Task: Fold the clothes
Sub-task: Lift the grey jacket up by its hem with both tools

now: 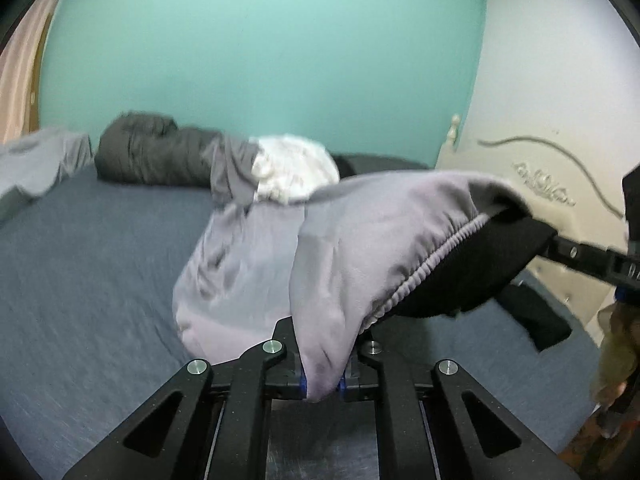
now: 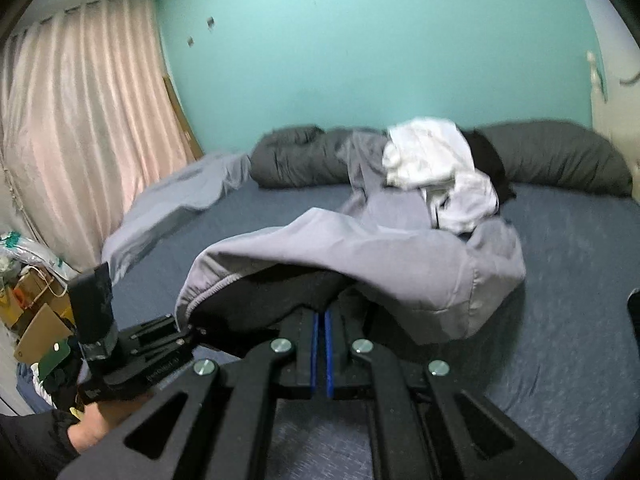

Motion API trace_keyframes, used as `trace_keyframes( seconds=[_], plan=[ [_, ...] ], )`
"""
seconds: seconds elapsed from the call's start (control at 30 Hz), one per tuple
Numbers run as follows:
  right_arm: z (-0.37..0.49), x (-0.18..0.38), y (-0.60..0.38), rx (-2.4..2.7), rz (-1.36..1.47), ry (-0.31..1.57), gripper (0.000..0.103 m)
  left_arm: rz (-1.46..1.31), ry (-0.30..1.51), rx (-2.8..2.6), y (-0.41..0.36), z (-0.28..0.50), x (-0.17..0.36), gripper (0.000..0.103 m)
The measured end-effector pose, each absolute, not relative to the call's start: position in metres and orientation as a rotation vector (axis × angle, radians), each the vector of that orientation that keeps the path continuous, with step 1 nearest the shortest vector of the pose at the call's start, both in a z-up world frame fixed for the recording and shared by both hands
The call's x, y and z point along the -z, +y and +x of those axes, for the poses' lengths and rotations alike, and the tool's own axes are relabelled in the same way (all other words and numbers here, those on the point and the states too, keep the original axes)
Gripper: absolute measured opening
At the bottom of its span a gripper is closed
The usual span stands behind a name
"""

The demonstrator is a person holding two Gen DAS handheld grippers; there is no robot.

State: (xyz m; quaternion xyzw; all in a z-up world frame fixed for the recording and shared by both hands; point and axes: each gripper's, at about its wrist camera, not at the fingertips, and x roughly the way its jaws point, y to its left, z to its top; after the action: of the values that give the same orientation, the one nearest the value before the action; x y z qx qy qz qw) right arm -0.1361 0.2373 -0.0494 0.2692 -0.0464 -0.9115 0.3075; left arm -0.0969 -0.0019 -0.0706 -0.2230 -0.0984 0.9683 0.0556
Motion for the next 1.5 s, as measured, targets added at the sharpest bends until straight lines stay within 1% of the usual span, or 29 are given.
trace_keyframes(
  seconds=[0.13, 0.3, 0.57, 0.8, 1.17, 1.37, 1.5],
  plan=[
    [-0.114, -0.006, 0.24, 2.435, 0.594, -0.105, 0.002, -0.597, -0.225, -2.944, 0.0, -0.08, 0.005, 0.009],
    [-0.09, -0.071, 0.249, 2.457, 0.467, -0.091, 0.002, -0.498, -0.136, -2.956, 0.01, -0.065, -0.064, 0.008],
    [-0.059, -0.151, 0.269, 2.496, 0.321, -0.086, 0.002, -0.379, -0.031, -2.95, 0.033, -0.031, -0.149, 0.007],
    [-0.027, -0.196, 0.285, 2.512, 0.206, -0.052, 0.002, -0.278, 0.008, -2.928, 0.046, 0.009, -0.193, 0.007],
    [0.014, -0.248, 0.301, 2.528, 0.051, -0.048, 0.002, -0.129, 0.114, -2.931, 0.066, 0.063, -0.264, 0.007],
    [0.044, -0.292, 0.304, 2.53, -0.066, -0.022, 0.002, -0.035, 0.12, -2.896, 0.071, 0.097, -0.309, 0.007],
    [0.068, -0.32, 0.308, 2.522, -0.151, -0.004, 0.002, 0.007, 0.15, -2.869, 0.074, 0.122, -0.328, 0.007]
  ],
)
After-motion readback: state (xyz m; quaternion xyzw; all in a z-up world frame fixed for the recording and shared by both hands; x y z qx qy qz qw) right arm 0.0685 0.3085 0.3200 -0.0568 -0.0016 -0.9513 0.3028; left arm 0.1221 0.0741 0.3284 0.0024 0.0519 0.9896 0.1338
